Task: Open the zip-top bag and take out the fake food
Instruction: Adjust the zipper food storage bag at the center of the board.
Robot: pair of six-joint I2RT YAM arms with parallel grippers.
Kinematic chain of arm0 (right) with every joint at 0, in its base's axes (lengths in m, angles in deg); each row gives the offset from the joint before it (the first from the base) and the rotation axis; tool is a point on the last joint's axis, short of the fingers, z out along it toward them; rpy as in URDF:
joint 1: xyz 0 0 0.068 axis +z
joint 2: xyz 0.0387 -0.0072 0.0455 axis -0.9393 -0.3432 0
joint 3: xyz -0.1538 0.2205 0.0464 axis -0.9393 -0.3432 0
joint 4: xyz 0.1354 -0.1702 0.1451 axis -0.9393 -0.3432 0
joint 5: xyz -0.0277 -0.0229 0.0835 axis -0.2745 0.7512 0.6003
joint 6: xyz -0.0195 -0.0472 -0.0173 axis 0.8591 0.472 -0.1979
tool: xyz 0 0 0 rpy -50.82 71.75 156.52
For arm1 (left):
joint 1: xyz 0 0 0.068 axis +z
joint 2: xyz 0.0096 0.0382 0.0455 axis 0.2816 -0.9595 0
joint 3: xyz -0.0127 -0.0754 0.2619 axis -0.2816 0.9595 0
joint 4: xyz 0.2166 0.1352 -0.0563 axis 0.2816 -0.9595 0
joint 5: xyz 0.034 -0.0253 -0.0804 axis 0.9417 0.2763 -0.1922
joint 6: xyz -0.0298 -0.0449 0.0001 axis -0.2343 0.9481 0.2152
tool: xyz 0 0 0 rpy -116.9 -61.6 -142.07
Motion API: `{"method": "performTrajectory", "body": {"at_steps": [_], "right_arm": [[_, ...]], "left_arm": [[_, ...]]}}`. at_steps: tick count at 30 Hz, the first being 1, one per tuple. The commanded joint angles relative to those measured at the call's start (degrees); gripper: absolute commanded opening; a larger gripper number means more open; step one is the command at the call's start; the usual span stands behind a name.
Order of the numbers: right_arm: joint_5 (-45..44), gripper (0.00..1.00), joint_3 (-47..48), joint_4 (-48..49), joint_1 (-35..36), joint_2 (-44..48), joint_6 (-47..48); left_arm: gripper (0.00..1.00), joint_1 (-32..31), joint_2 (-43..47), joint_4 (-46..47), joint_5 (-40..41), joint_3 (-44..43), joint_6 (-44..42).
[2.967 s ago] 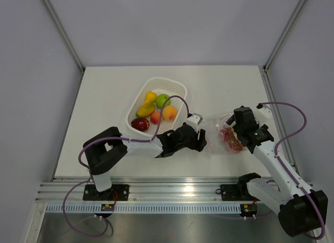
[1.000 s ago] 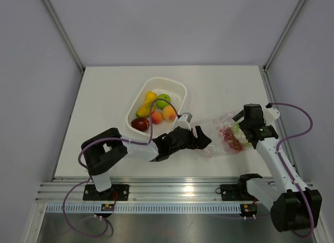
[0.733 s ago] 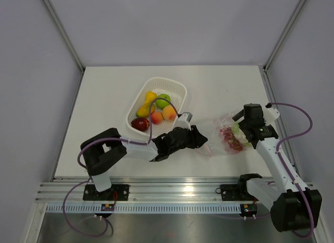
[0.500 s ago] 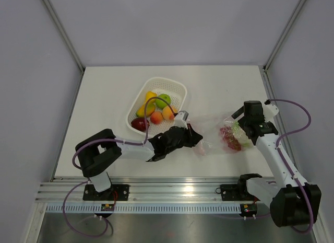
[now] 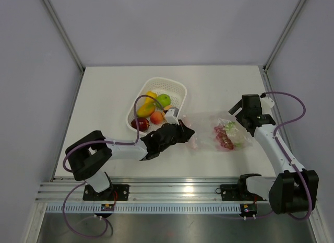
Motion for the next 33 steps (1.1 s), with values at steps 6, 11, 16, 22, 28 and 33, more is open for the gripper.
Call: {"method": "performTrajectory", "body": {"at_steps": [6, 11, 16, 22, 28, 33], "right_arm": [[1.8, 0.99, -4.4, 3.0, -0.4, 7.6, 2.6], [6.5, 0.96, -7.8, 5.8, -0.3, 12.1, 6.6], [10.0, 0.93, -10.8, 6.1, -0.3, 19.2, 9.3], [14.4, 0.84, -10.3, 5.4, -0.3, 16.9, 11.4], [14.9, 0.85, -9.3, 5.0, 0.2, 11.3, 11.9], [14.3, 0.83, -8.7, 5.7, 0.4, 7.8, 11.5]], "left_arm": [[0.0, 2.6, 4.8, 0.1, 5.0, 2.1, 1.1], [0.0, 2.8, 4.5, -1.9, 5.8, 1.4, 0.9], [0.0, 3.0, 3.9, -4.4, 5.9, -0.1, 0.4], [0.0, 3.1, 3.8, -4.4, 5.8, -0.3, -0.2], [0.0, 3.1, 3.9, -4.6, 5.8, -0.5, -0.4], [0.0, 3.1, 4.0, -4.8, 5.5, -0.5, -0.4]]}}
